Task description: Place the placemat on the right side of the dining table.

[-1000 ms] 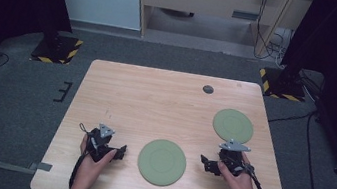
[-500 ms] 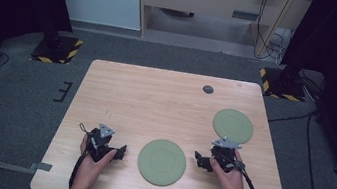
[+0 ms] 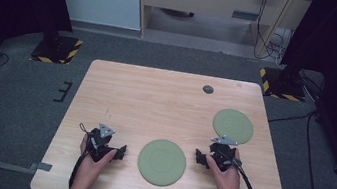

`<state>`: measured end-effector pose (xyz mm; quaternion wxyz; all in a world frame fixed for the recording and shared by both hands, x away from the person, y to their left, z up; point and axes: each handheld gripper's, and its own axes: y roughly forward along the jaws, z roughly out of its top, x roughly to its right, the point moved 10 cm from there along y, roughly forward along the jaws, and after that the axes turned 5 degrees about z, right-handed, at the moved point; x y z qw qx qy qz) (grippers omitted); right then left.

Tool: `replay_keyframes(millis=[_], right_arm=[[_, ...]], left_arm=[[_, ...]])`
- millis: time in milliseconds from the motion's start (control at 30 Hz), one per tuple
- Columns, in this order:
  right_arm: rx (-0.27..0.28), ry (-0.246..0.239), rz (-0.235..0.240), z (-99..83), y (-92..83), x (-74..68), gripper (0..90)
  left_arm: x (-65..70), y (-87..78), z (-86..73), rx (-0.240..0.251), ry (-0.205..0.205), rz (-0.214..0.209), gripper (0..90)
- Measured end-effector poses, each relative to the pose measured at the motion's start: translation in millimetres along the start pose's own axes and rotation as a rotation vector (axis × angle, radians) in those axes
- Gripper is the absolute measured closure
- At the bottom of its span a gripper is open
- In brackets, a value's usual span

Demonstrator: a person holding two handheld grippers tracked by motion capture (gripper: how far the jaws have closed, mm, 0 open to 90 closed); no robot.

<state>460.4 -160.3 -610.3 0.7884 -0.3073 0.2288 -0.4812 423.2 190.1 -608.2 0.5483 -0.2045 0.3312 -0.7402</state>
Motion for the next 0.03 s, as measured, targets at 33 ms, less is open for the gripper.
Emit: replay_keyframes(millis=[33], right_arm=[[0.000, 0.002, -0.002, 0.0, 0.0, 0.1, 0.4]], left_arm=[[0.0, 0.0, 0.0, 0.000, 0.001, 0.000, 0.0]])
